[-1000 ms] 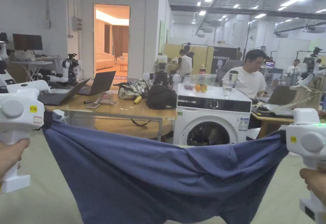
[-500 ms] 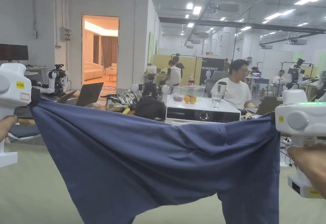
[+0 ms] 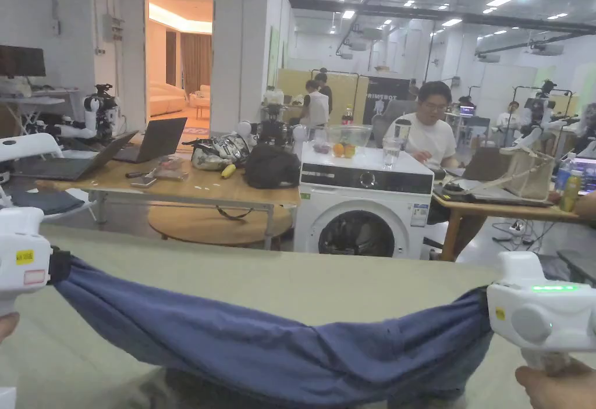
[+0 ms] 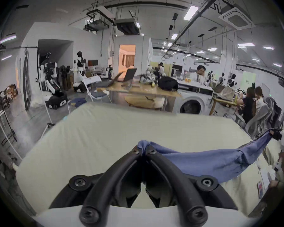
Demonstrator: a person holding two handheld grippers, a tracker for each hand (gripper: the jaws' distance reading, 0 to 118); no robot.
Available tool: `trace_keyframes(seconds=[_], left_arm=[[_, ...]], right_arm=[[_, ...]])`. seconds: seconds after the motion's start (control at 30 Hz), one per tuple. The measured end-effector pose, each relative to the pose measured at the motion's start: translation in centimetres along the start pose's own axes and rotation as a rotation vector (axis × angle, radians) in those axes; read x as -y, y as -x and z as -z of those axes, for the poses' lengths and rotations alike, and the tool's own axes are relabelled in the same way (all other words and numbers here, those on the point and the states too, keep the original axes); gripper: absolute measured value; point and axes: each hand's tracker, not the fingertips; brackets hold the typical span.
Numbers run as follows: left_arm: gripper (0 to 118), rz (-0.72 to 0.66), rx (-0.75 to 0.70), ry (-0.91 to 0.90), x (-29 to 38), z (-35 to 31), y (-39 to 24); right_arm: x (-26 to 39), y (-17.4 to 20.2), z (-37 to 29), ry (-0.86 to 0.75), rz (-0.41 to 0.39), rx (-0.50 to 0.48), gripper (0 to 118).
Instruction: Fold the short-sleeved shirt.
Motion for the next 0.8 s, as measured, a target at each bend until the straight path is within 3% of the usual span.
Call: trace_keyframes(seconds=[0.27, 0.53, 0.6, 0.63, 0.67, 0.73, 0.77, 0.8], left_arm=[[0, -0.053, 0.017, 0.126, 13.9, -3.0, 1.1], [0, -0.119, 0.007, 0.173, 19.2, -4.3, 2.6], [3, -0.128, 0.005, 0.184, 19.2, -4.6, 2.3], [13, -0.126, 0.004, 0.187, 19.0, -4.6, 2.2], [22, -0.124, 0.003, 0.189, 18.7, -4.7, 2.1], [27, -0.129, 0.011, 0.161, 18.2, -5.2, 1.6], [40, -0.126, 0.010, 0.129, 17.8, -5.6, 1.1], [44, -0.117, 0.005, 0.094, 17.4, -6.0, 0.6]], right_arm=[[13.0, 0.2, -3.4, 0.158, -0.009, 0.005, 0], [17.3, -0.2, -4.4, 0.217, 0.042, 0.017, 0], [17.3, 0.2, -4.7, 0.209, 0.036, 0.025, 26], [17.2, 0.8, -5.1, 0.194, 0.033, 0.031, 44], [17.0, 1.1, -5.5, 0.175, 0.043, 0.026, 52], [16.4, 1.9, -6.4, 0.125, 0.054, 0.014, 55], [16.0, 2.5, -6.9, 0.097, 0.057, 0.011, 57], [15.7, 3.0, -7.3, 0.071, 0.060, 0.010, 57]])
